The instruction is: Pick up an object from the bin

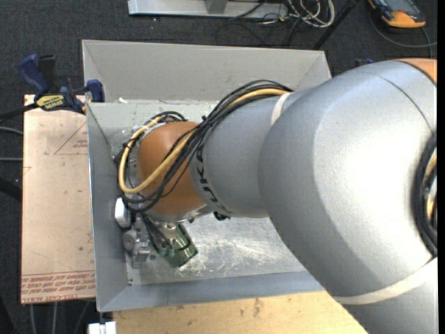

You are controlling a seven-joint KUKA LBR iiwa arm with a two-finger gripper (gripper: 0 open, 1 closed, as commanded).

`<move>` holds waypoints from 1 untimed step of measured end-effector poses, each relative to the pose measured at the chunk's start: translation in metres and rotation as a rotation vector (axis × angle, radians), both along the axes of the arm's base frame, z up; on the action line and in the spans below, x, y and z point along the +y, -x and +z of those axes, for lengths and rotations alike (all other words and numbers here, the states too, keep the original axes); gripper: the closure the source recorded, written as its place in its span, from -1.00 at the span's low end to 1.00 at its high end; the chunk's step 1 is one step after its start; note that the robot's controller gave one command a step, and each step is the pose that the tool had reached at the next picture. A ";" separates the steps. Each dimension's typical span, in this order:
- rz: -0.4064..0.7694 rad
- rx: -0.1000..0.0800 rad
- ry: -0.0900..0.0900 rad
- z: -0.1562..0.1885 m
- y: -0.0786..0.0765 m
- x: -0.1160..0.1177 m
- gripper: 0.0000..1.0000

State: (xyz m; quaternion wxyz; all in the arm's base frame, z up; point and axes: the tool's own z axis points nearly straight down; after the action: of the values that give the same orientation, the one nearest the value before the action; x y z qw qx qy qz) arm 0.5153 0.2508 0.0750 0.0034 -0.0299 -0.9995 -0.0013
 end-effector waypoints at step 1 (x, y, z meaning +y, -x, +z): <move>0.101 0.011 -0.005 0.000 -0.007 -0.002 1.00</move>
Offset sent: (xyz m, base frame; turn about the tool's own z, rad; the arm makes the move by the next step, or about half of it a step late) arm 0.0073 -0.0330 0.1613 -0.0383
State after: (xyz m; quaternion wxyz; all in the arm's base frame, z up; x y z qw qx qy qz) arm 0.5224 0.2492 0.0746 0.0090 0.0204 -0.9997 -0.0035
